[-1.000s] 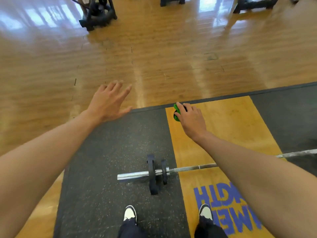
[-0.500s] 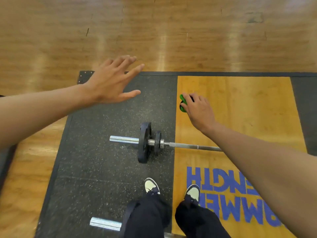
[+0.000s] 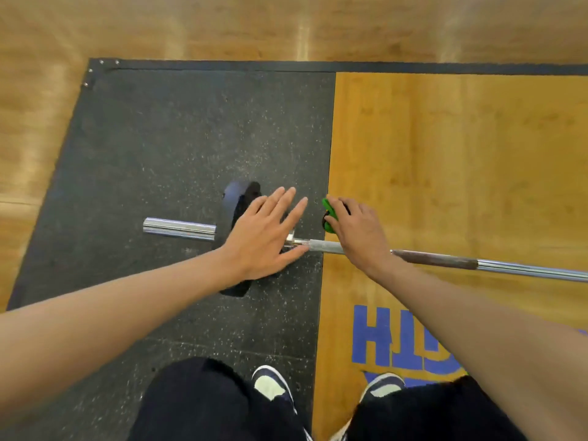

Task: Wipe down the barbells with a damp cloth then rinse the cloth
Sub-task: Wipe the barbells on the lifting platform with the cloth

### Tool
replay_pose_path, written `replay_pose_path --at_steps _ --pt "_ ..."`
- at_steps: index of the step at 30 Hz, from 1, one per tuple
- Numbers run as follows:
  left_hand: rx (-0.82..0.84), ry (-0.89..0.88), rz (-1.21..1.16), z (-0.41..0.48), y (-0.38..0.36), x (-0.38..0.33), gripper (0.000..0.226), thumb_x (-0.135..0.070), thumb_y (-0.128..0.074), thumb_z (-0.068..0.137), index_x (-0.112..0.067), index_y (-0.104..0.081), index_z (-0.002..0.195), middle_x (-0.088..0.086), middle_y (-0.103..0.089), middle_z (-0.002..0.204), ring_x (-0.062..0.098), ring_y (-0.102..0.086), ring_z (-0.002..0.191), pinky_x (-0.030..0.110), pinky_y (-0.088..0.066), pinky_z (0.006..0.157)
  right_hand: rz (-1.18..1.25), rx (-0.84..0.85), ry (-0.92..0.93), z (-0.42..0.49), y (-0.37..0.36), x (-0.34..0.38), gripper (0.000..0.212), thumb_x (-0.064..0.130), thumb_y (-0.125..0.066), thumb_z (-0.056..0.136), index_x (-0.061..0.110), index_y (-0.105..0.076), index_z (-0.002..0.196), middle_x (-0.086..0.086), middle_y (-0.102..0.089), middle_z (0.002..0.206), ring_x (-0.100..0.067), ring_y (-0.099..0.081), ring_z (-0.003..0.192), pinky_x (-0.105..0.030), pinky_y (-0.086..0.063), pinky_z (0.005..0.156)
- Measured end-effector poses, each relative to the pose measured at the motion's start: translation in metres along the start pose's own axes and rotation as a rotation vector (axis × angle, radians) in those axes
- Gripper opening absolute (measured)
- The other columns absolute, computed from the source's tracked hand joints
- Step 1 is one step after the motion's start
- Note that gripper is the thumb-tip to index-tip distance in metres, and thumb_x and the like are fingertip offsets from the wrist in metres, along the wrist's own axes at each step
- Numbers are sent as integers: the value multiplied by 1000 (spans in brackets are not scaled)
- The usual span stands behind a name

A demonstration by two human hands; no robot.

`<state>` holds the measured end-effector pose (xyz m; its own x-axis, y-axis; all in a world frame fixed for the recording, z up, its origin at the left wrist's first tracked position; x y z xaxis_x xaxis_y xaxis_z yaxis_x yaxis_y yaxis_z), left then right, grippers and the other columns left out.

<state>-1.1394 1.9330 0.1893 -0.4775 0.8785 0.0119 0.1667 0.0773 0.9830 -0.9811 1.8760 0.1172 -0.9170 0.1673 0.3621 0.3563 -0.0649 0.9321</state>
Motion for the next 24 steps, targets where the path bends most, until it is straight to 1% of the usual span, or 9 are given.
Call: replay_pose_path --at_steps 4,7,9,13,15,17,20,22,24 --pt "27 112 -40 10 -84 -2 81 -64 -19 101 -9 -11 160 17 -16 166 31 -12 154 47 -19 124 -4 23 12 -10 -76 -8 55 45 -29 104 13 -53 140 -14 -62 127 -36 -62 101 -45 -49 85" --pt "27 182 -56 15 -126 6 83 -63 -23 102 -5 -12 159 18 -15 165 31 -8 155 46 -14 125 19 26 34 -12 -116 -9 49 41 -35 104 12 -52 141 -14 -61 131 -36 -61 106 -45 -50 87" --pt "13 189 -49 17 -143 9 84 -62 -29 101 -3 -15 158 19 -17 164 33 -9 154 47 -15 125 28 23 39 -16 -139 -10 48 39 -42 103 12 -52 142 -15 -61 131 -37 -62 106 -46 -51 87" --pt "-65 198 -79 17 -150 8 78 -47 -40 98 1 -20 156 23 -20 162 35 -11 154 47 -15 125 -31 6 38 -22 -168 -7 48 34 -53 102 11 -52 144 -16 -60 136 -36 -60 114 -46 -52 93" --pt "-64 175 -74 17 -151 7 77 -40 -43 95 2 -21 156 26 -19 161 37 -10 153 49 -14 125 -45 -10 5 -17 -171 1 47 30 -59 101 10 -52 143 -15 -61 134 -36 -60 113 -45 -51 94" --pt "-39 158 -84 16 -152 8 79 -37 -42 91 2 -20 156 28 -17 161 39 -8 153 51 -13 125 -45 -25 -4 -9 -173 11 45 28 -59 102 9 -54 141 -14 -64 130 -34 -61 111 -44 -52 93" --pt "-26 171 -63 15 -150 10 79 -39 -33 91 4 -17 156 29 -16 160 40 -7 152 52 -13 125 -75 -35 33 -4 -175 21 41 28 -54 103 10 -55 139 -12 -64 128 -34 -61 110 -44 -51 95" --pt "-50 178 -62 14 -148 10 75 -35 -28 93 7 -19 154 30 -20 159 41 -12 151 51 -16 124 -107 -45 73 -10 -172 19 35 31 -49 105 13 -56 135 -9 -64 121 -31 -61 100 -41 -51 88" --pt "-81 154 -11 13 -148 8 70 -31 -27 96 11 -24 151 32 -28 155 43 -20 148 52 -22 123 -152 -67 98 -19 -166 5 28 31 -48 106 17 -57 129 -6 -63 112 -28 -60 89 -38 -49 79"
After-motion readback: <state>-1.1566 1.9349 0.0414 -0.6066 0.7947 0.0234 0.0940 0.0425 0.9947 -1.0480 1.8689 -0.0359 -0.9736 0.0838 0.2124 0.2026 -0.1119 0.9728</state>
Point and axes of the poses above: each hand's wrist, its own z-axis towards the middle knuckle, its own y-axis out of the back of the hand, x = y × z, the point moved 7 cm from there along z, towards the middle knuckle
